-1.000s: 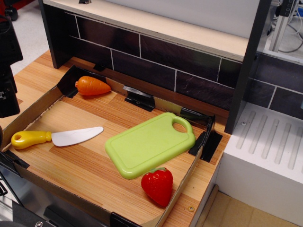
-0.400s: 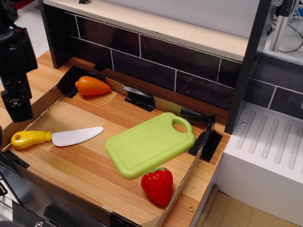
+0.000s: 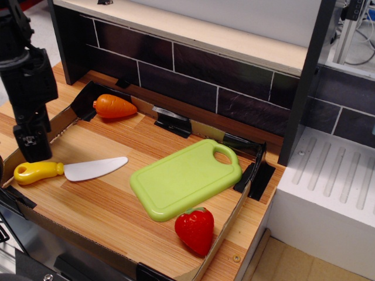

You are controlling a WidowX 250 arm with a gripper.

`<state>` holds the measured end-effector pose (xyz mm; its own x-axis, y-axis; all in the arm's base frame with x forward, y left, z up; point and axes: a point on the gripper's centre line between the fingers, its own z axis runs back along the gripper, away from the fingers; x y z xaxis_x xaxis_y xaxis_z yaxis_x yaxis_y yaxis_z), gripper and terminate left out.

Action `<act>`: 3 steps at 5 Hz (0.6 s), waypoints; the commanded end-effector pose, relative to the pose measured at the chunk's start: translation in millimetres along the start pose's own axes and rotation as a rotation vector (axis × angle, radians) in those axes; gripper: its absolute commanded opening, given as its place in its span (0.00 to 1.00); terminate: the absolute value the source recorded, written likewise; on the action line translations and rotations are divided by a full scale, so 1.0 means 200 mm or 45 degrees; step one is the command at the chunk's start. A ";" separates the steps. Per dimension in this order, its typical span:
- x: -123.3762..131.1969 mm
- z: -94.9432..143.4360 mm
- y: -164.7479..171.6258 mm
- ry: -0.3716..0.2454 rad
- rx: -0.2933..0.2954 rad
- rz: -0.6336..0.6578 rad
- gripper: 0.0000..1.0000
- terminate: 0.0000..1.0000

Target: Put knife on cutting board

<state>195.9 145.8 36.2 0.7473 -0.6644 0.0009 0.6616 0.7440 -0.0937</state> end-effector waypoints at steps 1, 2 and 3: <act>0.02 0.01 -0.06 0.003 0.007 -0.046 1.00 0.00; -0.01 -0.03 -0.05 0.023 0.023 -0.048 1.00 0.00; -0.03 -0.05 -0.03 0.034 0.034 -0.042 1.00 0.00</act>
<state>176.2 136.0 20.4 0.7222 -0.6912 -0.0277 0.6861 0.7209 -0.0978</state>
